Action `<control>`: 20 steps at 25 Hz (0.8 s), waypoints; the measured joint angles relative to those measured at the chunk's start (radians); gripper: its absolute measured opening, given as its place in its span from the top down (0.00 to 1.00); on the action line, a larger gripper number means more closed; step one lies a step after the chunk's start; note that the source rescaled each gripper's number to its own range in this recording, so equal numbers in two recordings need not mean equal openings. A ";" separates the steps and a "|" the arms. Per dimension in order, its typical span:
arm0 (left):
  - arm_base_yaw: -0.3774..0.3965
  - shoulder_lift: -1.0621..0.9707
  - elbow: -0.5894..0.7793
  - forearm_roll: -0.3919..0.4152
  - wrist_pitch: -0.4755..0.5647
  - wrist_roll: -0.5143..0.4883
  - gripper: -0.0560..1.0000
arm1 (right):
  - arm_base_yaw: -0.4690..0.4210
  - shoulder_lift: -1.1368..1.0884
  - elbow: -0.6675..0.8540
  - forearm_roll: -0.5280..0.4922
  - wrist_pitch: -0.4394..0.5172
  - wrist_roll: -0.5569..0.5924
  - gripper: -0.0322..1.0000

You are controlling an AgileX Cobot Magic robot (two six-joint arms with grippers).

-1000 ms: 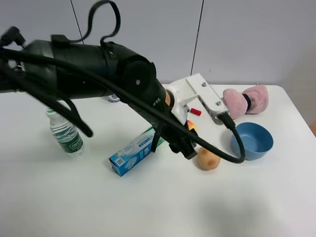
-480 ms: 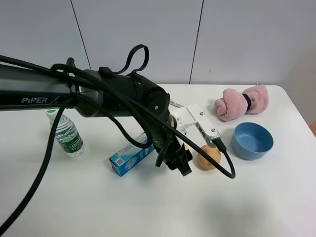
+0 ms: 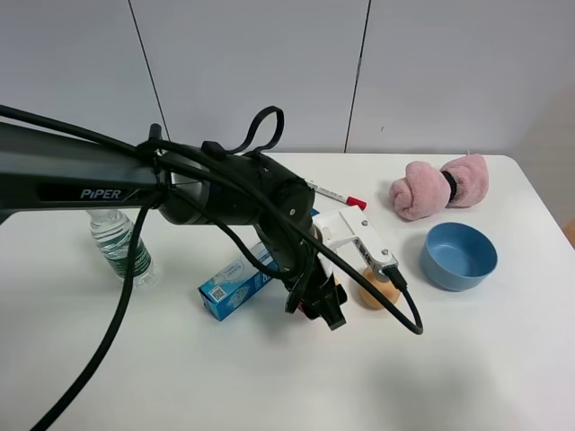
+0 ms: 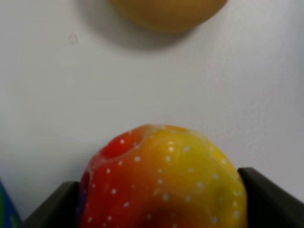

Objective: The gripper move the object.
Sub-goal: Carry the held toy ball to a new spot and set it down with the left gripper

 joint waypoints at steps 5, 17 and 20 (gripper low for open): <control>0.000 0.025 0.000 0.000 0.000 0.000 0.94 | 0.000 0.000 0.000 0.000 0.000 0.000 0.00; 0.000 0.041 0.000 -0.001 0.000 0.000 0.94 | 0.000 0.000 0.000 0.000 0.000 0.000 0.00; 0.000 0.041 0.000 -0.001 0.000 0.000 0.94 | 0.000 0.000 0.000 0.000 0.000 0.000 0.00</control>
